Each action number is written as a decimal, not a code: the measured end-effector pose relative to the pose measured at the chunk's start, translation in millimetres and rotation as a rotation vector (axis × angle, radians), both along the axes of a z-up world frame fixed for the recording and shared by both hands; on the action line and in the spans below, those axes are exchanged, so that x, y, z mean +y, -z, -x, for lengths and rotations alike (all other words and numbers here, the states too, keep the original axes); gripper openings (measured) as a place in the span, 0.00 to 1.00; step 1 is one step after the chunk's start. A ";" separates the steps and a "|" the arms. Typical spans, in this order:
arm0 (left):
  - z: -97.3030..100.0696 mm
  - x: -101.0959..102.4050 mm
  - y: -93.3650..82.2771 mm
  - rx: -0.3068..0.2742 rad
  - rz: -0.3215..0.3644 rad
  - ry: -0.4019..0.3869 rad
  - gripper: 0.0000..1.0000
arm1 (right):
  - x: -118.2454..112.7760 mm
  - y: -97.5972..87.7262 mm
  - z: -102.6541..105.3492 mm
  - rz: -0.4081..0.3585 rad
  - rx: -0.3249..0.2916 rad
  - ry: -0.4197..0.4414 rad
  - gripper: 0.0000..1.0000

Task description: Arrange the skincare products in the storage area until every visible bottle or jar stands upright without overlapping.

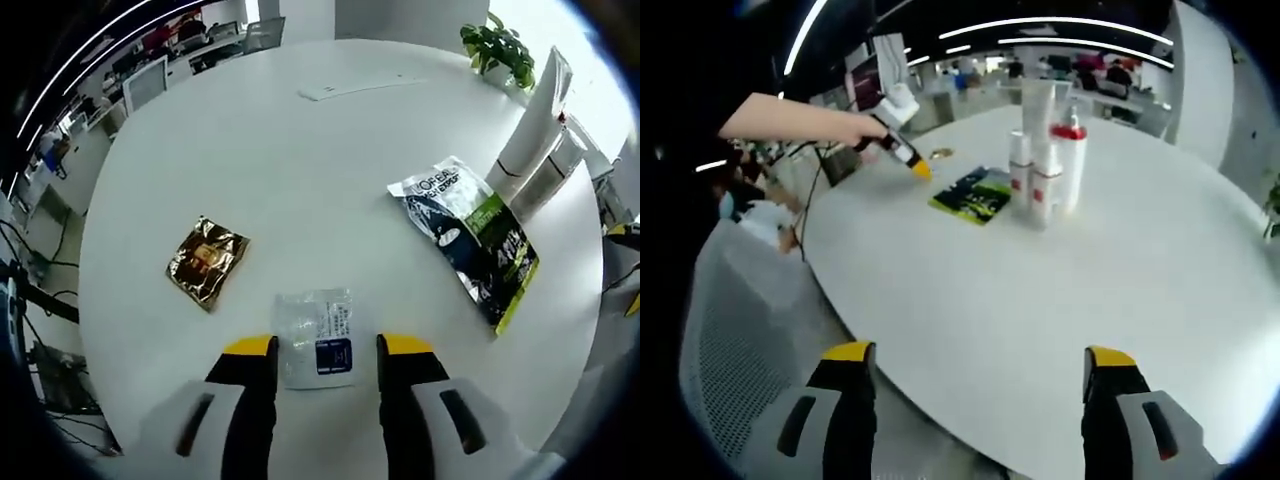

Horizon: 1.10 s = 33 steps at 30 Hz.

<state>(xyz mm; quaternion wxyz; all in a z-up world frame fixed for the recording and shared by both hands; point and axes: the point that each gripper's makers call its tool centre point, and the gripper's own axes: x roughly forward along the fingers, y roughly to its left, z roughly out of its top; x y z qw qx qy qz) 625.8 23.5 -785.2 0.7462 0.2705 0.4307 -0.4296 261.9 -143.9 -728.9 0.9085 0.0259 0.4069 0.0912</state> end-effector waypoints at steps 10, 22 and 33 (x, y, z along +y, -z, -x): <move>16.4 -9.5 -26.8 -0.075 -0.046 0.293 0.37 | 1.4 -0.2 0.1 0.005 0.000 -0.009 0.89; 59.5 -21.8 -32.6 -0.083 -0.132 0.690 0.37 | 1.2 -1.7 -0.9 0.009 -0.009 -0.012 0.89; 71.3 -20.4 -19.9 -0.060 -0.208 0.886 0.37 | 0.5 -2.0 -0.8 0.012 -0.009 -0.010 0.88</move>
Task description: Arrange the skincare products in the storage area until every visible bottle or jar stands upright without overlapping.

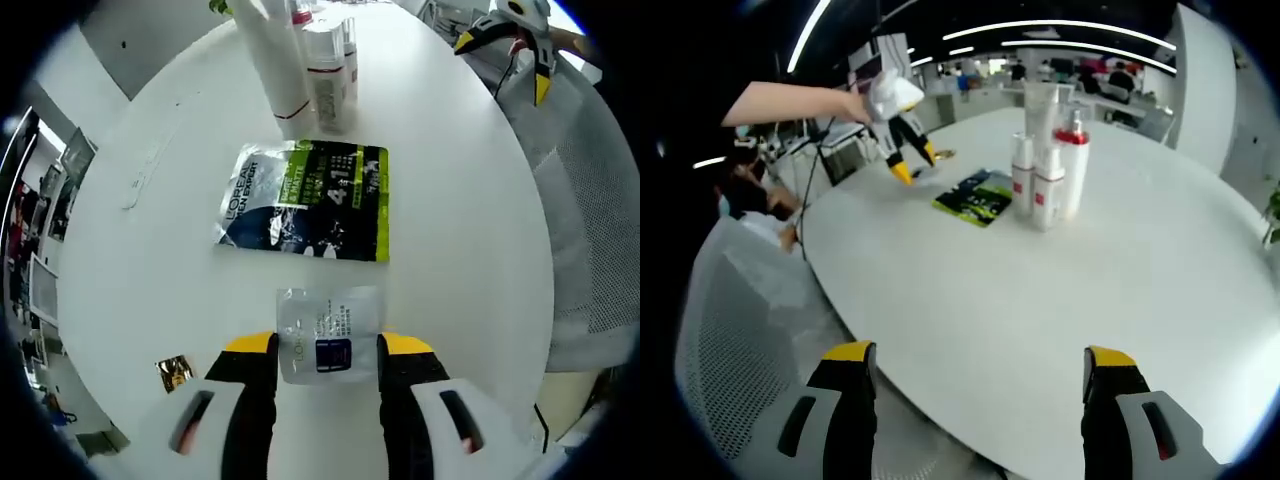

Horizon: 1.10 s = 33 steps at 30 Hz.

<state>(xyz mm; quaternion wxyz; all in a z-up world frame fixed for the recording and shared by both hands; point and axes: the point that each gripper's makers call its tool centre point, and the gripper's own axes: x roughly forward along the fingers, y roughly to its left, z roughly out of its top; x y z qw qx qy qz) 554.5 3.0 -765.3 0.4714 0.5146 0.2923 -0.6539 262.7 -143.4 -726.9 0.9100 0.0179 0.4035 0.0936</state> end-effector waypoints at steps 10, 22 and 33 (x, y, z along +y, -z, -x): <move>2.2 -3.3 10.7 0.015 -0.033 0.100 0.37 | -1.2 1.0 0.4 -0.001 0.006 0.006 0.88; 3.0 -9.7 17.9 0.019 -0.047 0.136 0.36 | -1.3 2.9 1.7 0.000 0.017 0.007 0.88; 4.4 -8.8 24.4 0.033 -0.059 0.127 0.36 | -0.8 3.4 2.0 -0.001 0.020 0.007 0.88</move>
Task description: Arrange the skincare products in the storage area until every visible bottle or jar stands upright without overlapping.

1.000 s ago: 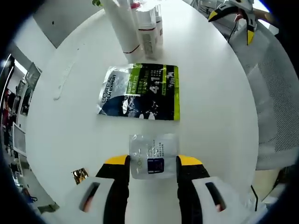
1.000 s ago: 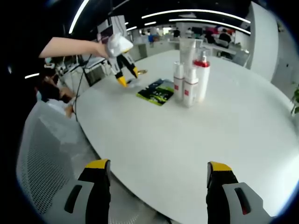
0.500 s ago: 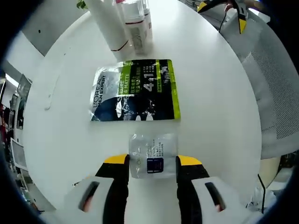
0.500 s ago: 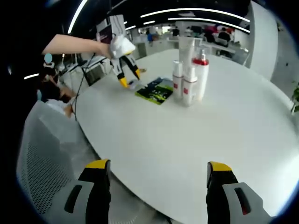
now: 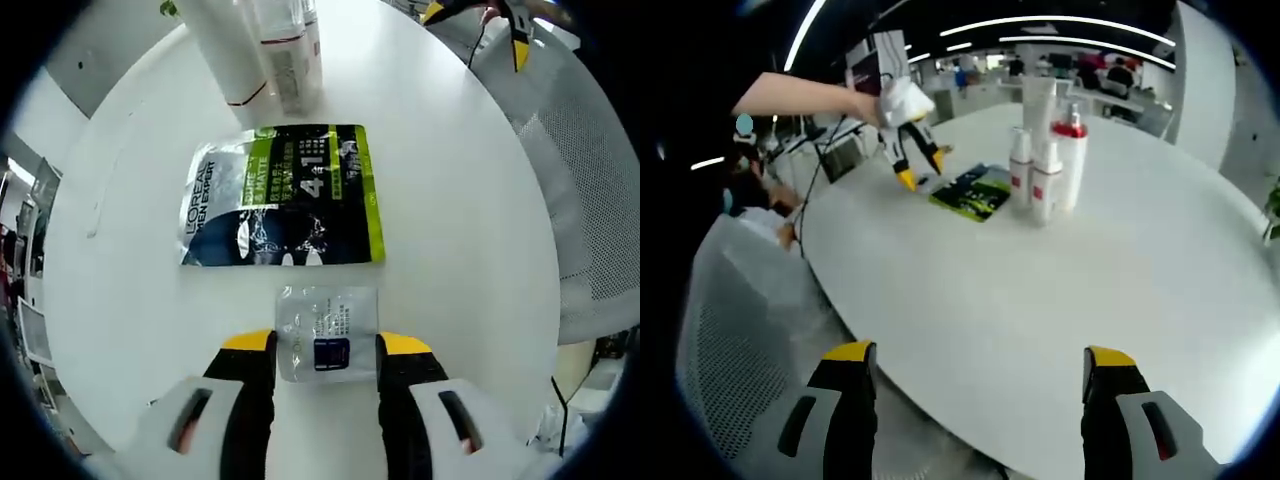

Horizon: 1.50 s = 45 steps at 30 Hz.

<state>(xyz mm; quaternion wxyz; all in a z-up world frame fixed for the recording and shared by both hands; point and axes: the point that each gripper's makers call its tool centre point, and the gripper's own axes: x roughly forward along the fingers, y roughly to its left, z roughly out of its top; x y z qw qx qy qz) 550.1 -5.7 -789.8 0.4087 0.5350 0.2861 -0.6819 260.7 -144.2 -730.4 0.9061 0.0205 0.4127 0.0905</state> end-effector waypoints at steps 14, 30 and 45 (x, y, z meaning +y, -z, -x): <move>0.8 3.3 -0.1 0.024 -0.013 -0.035 0.36 | 0.2 0.5 0.2 0.000 0.003 -0.001 0.88; -0.2 3.0 -0.3 0.033 -0.009 -0.057 0.39 | 0.2 0.6 0.2 0.000 0.003 0.000 0.88; -3.9 10.3 -11.5 0.027 0.029 -0.126 0.49 | 2.2 1.8 0.4 0.001 0.008 -0.015 0.89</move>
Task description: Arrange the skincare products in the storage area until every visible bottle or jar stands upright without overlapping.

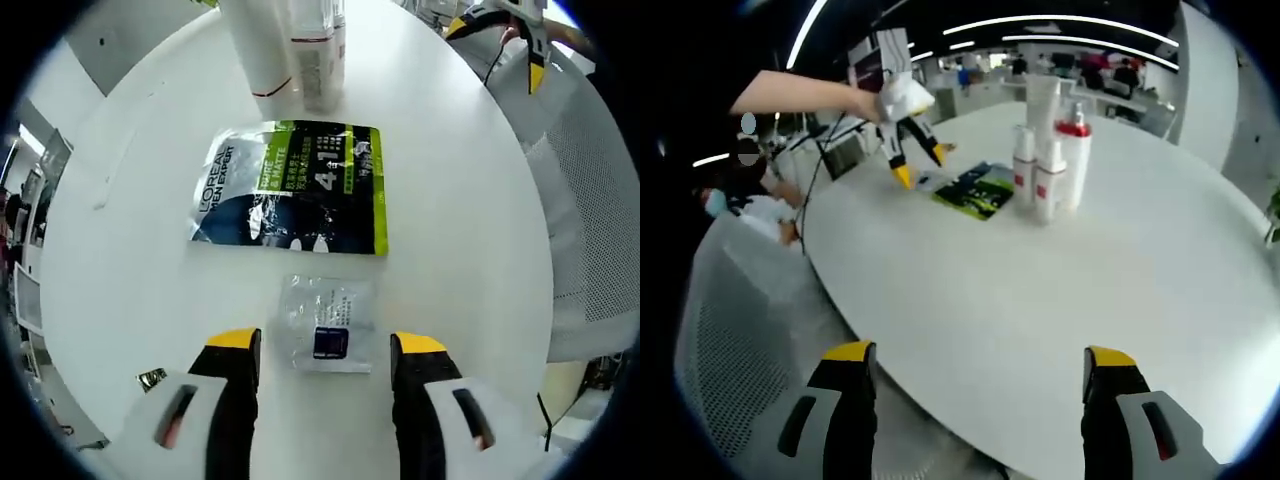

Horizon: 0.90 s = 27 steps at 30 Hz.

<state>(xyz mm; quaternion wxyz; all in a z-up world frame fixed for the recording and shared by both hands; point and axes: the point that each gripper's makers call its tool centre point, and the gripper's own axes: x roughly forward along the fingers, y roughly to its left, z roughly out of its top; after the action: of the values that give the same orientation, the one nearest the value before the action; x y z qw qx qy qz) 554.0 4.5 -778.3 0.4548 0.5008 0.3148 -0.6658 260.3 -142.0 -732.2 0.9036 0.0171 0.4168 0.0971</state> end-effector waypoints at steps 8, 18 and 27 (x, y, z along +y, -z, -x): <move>3.8 13.5 -8.2 0.033 0.040 -0.134 0.55 | 0.1 -1.2 -0.7 -0.002 -0.008 -0.001 0.89; 15.4 27.3 -20.4 0.145 0.199 -0.437 0.66 | 3.1 -1.0 -0.2 -0.002 -0.006 -0.021 0.89; 30.8 51.6 -28.0 0.182 0.276 -0.619 0.73 | 4.2 -1.1 -0.1 0.001 -0.007 -0.026 0.88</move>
<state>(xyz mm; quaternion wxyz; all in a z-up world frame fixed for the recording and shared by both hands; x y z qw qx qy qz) 523.2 56.1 -750.3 0.6687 0.2541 0.3979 -0.5744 260.4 -137.8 -731.1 0.9038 0.0108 0.4138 0.1087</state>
